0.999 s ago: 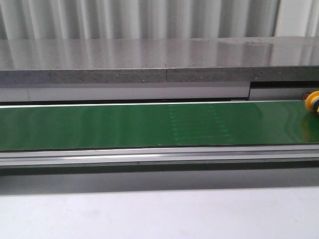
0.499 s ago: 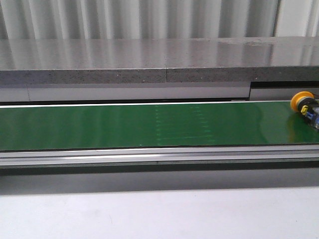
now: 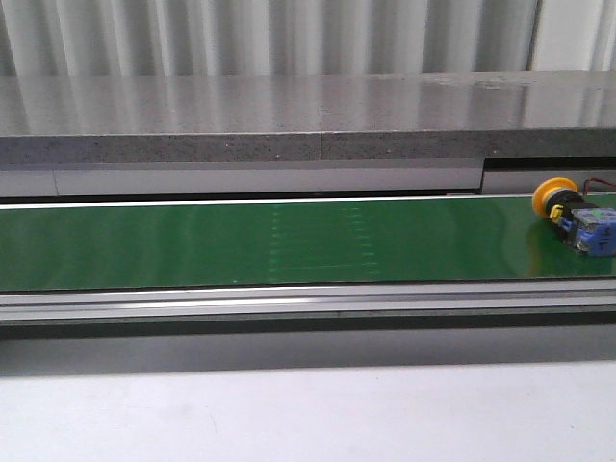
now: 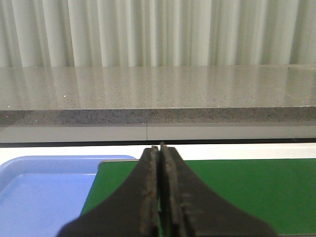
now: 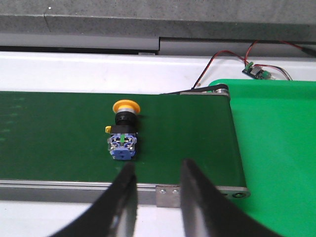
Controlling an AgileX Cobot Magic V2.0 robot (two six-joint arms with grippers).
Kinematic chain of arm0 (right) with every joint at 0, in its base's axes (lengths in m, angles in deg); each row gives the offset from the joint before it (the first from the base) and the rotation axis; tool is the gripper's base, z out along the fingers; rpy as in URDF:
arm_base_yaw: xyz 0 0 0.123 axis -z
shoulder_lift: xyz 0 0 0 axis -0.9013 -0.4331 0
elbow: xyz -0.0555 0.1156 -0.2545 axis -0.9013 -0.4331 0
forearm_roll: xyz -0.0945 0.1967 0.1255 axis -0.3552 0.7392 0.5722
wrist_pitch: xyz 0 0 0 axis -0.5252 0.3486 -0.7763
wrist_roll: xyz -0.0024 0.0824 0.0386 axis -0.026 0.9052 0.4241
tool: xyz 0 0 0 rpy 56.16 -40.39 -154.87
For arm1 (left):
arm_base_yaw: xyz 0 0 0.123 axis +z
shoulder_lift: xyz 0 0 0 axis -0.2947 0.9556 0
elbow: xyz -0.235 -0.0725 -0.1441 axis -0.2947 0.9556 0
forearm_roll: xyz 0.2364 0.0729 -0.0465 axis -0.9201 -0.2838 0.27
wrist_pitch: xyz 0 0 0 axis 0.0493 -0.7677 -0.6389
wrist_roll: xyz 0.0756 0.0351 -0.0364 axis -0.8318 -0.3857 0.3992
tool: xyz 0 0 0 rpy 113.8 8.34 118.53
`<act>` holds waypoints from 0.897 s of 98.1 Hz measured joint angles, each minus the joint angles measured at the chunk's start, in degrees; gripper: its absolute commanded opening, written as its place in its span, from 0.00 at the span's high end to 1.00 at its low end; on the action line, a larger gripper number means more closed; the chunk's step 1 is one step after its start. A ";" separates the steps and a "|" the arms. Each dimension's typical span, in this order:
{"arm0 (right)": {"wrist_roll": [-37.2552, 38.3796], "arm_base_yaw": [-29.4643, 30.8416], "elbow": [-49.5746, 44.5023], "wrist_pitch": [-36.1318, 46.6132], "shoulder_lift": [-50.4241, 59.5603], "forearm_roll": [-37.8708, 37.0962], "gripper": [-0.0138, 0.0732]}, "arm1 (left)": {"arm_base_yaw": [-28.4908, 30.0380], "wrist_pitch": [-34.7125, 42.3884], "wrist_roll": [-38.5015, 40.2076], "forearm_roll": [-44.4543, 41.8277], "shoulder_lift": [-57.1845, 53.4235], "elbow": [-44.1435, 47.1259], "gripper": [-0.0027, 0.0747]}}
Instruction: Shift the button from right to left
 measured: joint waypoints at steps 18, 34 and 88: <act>0.00 0.00 0.00 0.00 0.80 0.00 0.92 | 0.00 0.00 0.00 0.00 0.00 0.00 0.99; 0.00 0.00 0.00 0.00 0.80 0.00 0.92 | 0.00 0.00 0.00 0.00 0.00 0.00 0.99; 0.00 0.00 0.00 0.00 0.80 0.00 0.92 | 0.00 -1.19 0.00 1.34 0.00 -2.11 0.99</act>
